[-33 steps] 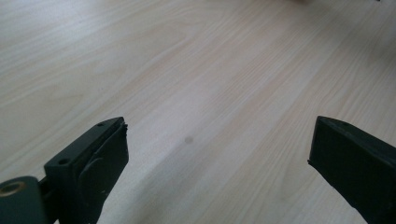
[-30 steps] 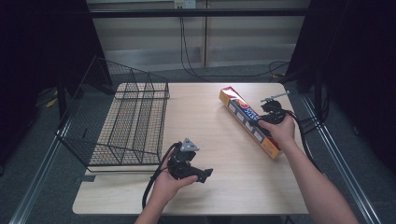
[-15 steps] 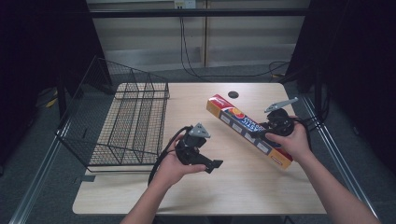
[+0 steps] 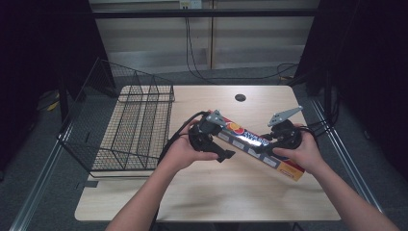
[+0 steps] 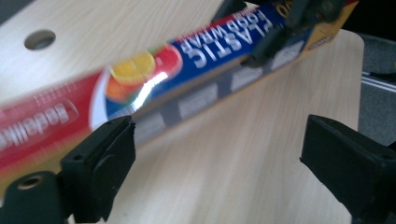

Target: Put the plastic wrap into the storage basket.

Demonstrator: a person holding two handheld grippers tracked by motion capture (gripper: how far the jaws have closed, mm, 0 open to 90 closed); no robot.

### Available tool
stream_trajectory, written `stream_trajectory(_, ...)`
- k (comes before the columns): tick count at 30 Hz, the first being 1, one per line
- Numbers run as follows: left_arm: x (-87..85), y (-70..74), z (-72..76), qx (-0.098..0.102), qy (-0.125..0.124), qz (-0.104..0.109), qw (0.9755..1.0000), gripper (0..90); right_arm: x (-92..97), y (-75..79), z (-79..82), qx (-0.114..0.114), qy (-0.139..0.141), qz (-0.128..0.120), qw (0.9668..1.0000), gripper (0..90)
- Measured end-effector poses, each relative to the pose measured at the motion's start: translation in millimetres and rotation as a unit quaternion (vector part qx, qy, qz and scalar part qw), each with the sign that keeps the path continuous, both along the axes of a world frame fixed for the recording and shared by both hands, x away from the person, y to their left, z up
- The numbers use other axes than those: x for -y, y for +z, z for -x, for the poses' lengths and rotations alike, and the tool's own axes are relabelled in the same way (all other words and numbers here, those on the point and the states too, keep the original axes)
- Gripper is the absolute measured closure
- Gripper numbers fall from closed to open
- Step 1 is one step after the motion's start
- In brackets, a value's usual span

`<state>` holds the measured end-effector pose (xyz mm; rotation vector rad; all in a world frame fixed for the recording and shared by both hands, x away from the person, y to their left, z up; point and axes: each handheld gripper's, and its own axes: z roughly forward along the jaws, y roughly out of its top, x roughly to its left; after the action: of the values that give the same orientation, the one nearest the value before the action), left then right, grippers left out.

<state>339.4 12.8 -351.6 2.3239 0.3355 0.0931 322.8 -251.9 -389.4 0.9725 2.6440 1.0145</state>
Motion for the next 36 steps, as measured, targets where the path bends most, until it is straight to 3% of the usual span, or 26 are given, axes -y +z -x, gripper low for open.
stream_trajectory(2,4.1,3.0,-4.6,0.004,-0.01,-0.002,0.9999,10.7,-3.3,0.1,1.9,0.0,0.022,0.0,0.9998,46.4)
stream_trajectory(5,13.8,4.5,-9.9,0.015,-0.031,-0.03,0.999,10.3,-8.5,1.8,6.0,0.002,0.034,0.006,0.9994,46.4)
stream_trajectory(10,34.4,3.9,-13.9,0.035,-0.071,-0.069,0.9945,8.0,-13.1,5.2,9.8,0.005,0.051,0.006,0.9986,46.4)
stream_trajectory(12,43.0,2.7,-13.7,0.022,-0.083,-0.09,0.9922,8.6,-13.9,6.4,10.2,0.003,0.053,0.005,0.9986,46.4)
stream_trajectory(14,49.2,1.6,-14.6,0.027,-0.105,-0.1,0.989,7.5,-13.7,7.4,10.4,0.006,0.064,0.007,0.9979,46.4)
stream_trajectory(18,56.9,-2.0,-14.7,0.015,-0.127,-0.1,0.9867,8.5,-14.2,8.7,13.4,0.011,0.084,0.009,0.9964,46.2)
stream_trajectory(20,63.2,-7.1,-14.9,0.016,-0.14,-0.128,0.9818,10.5,-13.9,9.0,14.4,0.012,0.092,0.013,0.9956,46.1)
stream_trajectory(21,64.9,-9.0,-14.4,0.008,-0.141,-0.131,0.9813,10.3,-13.7,9.1,14.5,0.013,0.098,0.015,0.995,46.1)
stream_trajectory(23,67.4,-10.4,-15.4,0.003,-0.154,-0.147,0.977,13.8,-13.2,10.0,16.4,0.014,0.109,0.016,0.9938,46.0)
stream_trajectory(25,70.3,-11.1,-14.7,-0.003,-0.16,-0.148,0.976,15.0,-12.9,11.3,17.1,0.013,0.123,0.012,0.9922,45.9)
stream_trajectory(26,71.8,-10.8,-14.6,-0.005,-0.17,-0.155,0.9731,16.6,-13.0,12.6,17.8,0.015,0.127,0.016,0.9916,45.9)
stream_trajectory(28,73.3,-10.9,-13.2,-0.008,-0.177,-0.156,0.9717,20.5,-13.6,13.3,18.4,0.012,0.134,0.014,0.9909,45.8)
stream_trajectory(29,74.7,-10.3,-12.7,-0.007,-0.191,-0.163,0.9679,20.5,-14.3,14.0,18.8,0.014,0.139,0.015,0.9901,45.8)
stream_trajectory(30,77.2,-11.7,-9.0,-0.014,-0.201,-0.162,0.9661,25.3,-15.0,16.0,19.7,0.016,0.15,0.015,0.9884,45.6)
stream_trajectory(31,78.2,-11.8,-8.5,-0.022,-0.199,-0.17,0.9648,28.0,-15.1,17.1,19.9,0.019,0.158,0.012,0.9872,45.5)
stream_trajectory(32,78.9,-13.4,-6.5,-0.034,-0.19,-0.166,0.9672,31.5,-15.1,17.8,19.7,0.022,0.167,0.009,0.9856,45.5)
stream_trajectory(33,79.5,-12.1,-8.2,-0.043,-0.197,-0.181,0.9625,36.2,-15.6,18.5,20.2,0.016,0.175,0.003,0.9845,45.4)
stream_trajectory(34,79.5,-12.1,-8.2,-0.043,-0.197,-0.181,0.9625,37.9,-15.6,18.5,20.2,0.016,0.175,0.003,0.9845,45.4)
stream_trajectory(35,80.7,-13.1,-6.0,-0.058,-0.187,-0.181,0.9638,37.9,-16.2,18.5,19.9,0.017,0.185,0.004,0.9825,45.3)
stream_trajectory(36,81.7,-12.1,-5.6,-0.06,-0.194,-0.198,0.959,39.3,-16.7,18.0,19.8,0.019,0.198,0.01,0.98,45.2)
